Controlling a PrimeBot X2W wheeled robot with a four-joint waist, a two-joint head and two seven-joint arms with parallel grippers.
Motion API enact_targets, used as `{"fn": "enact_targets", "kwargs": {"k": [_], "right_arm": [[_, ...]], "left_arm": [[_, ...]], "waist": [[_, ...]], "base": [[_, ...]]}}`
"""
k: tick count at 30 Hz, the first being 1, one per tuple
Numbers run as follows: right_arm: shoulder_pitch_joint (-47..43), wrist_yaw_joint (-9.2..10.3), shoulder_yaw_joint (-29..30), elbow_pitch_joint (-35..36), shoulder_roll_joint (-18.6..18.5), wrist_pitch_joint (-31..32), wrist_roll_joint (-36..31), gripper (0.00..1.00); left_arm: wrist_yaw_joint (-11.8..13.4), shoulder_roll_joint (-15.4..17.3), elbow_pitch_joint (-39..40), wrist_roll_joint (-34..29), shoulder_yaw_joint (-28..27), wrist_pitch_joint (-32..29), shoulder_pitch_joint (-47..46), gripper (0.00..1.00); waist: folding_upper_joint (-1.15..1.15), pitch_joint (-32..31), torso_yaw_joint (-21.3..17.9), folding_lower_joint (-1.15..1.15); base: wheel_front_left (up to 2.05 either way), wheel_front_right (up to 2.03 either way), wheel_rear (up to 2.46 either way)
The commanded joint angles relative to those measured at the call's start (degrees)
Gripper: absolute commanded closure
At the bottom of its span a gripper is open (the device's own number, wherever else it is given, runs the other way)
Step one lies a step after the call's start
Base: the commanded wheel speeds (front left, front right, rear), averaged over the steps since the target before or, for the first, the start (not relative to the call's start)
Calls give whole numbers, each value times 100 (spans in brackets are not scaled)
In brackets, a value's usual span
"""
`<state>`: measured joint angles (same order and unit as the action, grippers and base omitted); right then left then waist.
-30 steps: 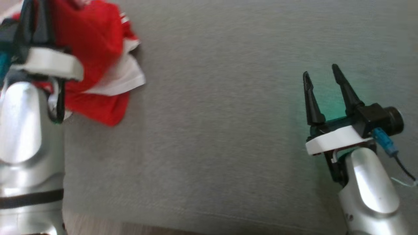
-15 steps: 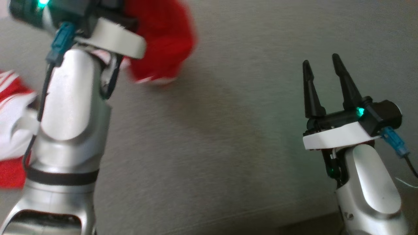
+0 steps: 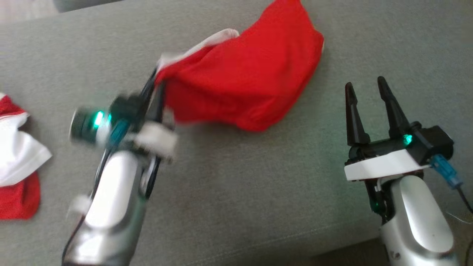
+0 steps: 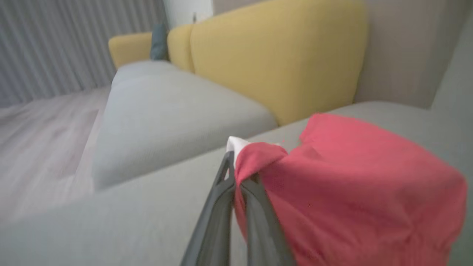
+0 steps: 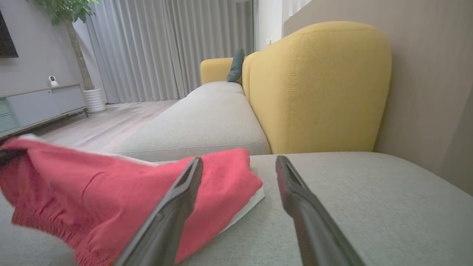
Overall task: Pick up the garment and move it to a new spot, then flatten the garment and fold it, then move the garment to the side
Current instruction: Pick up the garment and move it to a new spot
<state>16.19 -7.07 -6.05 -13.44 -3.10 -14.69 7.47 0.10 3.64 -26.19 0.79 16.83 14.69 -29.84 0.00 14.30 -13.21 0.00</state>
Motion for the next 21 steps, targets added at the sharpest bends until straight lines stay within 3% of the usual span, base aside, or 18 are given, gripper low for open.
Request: {"fn": "enact_targets", "kwargs": {"k": [1,2,7,17,21], "right_arm": [[74,-42,-130,142,22,-30,-39,0],[64,-42,-135,121,22,-30,-53,0],[-17,-42,-131,13,22,-30,-128,0],[-308,-42,-149,-253,22,-30,-180,0],[-467,-42,-182,-371,22,-30,-169,0]], "left_arm": [[112,161,91,96,-333,30,-24,15],[181,177,-2,159,-439,30,145,0],[509,255,-50,385,-1040,30,849,0],[663,50,710,454,-1620,30,2145,0],[613,-19,933,462,-1694,30,2553,0]], "waist": [[0,-93,113,0],[0,-132,158,0],[0,-359,360,0],[0,-950,605,0],[0,-1168,645,0]], "base": [[0,0,0],[0,0,0],[0,0,0],[0,0,0],[0,0,0]]}}
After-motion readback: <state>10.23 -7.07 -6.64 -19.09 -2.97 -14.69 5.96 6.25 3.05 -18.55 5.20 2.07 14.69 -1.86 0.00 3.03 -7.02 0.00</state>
